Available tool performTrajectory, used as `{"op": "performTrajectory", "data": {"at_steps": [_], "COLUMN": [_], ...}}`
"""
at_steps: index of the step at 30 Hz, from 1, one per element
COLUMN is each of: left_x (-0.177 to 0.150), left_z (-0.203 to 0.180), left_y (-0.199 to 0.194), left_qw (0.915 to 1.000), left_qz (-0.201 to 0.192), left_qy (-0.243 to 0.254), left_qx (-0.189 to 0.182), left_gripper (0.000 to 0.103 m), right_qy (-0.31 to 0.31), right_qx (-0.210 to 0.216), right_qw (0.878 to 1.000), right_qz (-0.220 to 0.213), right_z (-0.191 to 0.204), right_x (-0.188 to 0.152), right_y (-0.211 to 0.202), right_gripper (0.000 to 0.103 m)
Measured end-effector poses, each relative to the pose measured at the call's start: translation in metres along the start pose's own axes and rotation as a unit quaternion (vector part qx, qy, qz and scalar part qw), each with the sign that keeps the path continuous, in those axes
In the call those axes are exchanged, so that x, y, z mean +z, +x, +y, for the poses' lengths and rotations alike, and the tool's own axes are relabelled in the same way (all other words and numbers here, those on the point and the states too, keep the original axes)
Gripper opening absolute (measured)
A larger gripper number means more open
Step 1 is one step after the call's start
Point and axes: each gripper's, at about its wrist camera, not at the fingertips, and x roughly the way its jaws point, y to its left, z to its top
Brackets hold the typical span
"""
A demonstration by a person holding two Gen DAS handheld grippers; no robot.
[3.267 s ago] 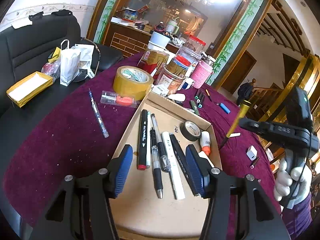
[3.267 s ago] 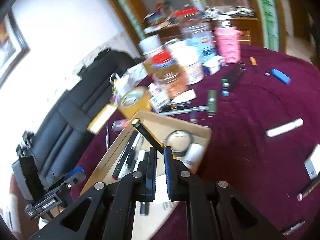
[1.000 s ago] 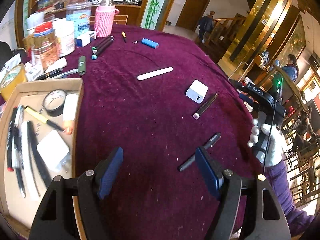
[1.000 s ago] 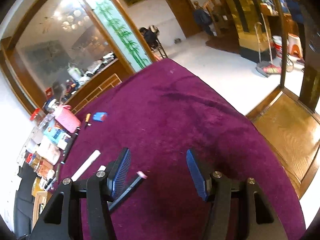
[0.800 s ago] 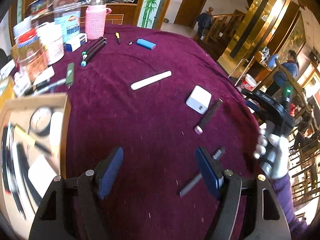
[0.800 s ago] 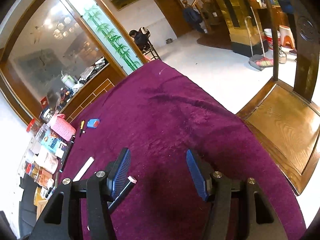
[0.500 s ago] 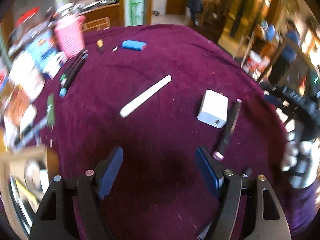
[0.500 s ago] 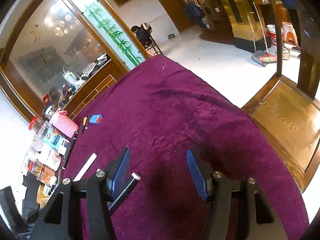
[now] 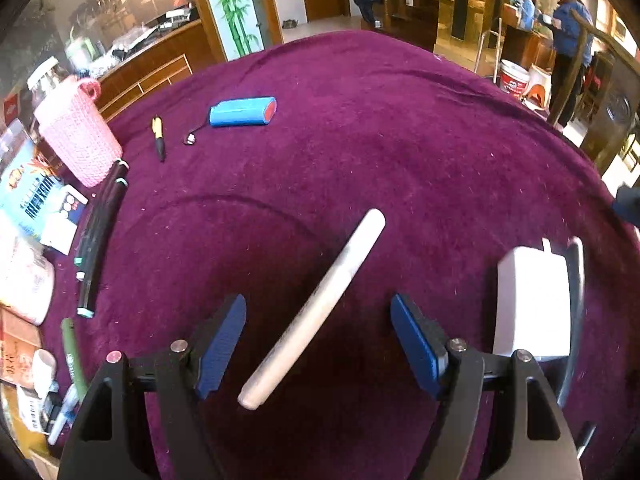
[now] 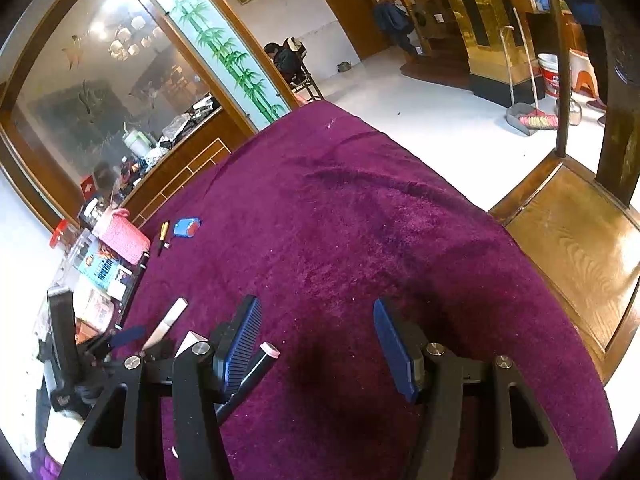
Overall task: Organize rigid objects
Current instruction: 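Grasp a white marker with the left tool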
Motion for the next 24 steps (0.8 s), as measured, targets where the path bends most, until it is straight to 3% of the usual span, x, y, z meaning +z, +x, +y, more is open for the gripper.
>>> {"op": "performTrajectory", "data": {"at_steps": [2,3,4,5,12,20,24], "left_x": [-0.001,-0.002,-0.004,-0.007,-0.042,-0.053,-0.062], "left_z": [0.003,0.002,-0.001,-0.003,-0.017,-0.028,-0.022], "left_y": [0.001,-0.001,-0.005,-0.007,-0.033,-0.037,-0.055], "left_qw": [0.9995,0.9988,0.9993,0.999,0.998,0.999,0.9965], "left_qz": [0.005,0.004,0.001,0.004,0.014,0.003,-0.014], "left_qy": [-0.021,-0.023,-0.015,-0.015,-0.021,-0.035,-0.062], "left_qx": [-0.022,-0.043,-0.034,-0.042,-0.058,-0.026,-0.055], "left_gripper": [0.062,0.04,0.016,0.012,0.012,0.014,0.012], "right_qy": [-0.006,-0.008,-0.009,-0.009,-0.004,-0.012,-0.017], "right_qx": [-0.002,-0.003,-0.004,-0.004,-0.003,-0.01,-0.015], "right_qw": [1.0,1.0,1.0,1.0,1.0,1.0,1.0], "right_qz": [0.003,0.005,0.007,0.008,0.01,0.019,0.02], "right_z": [0.002,0.002,0.003,0.003,0.001,0.002,0.001], "right_x": [-0.001,-0.001,-0.001,-0.001,-0.002,-0.004,-0.004], "right_y": [0.002,0.003,0.003,0.004,0.004,0.007,0.009], "right_gripper": [0.062,0.062,0.062,0.062,0.062,0.062,0.062]}}
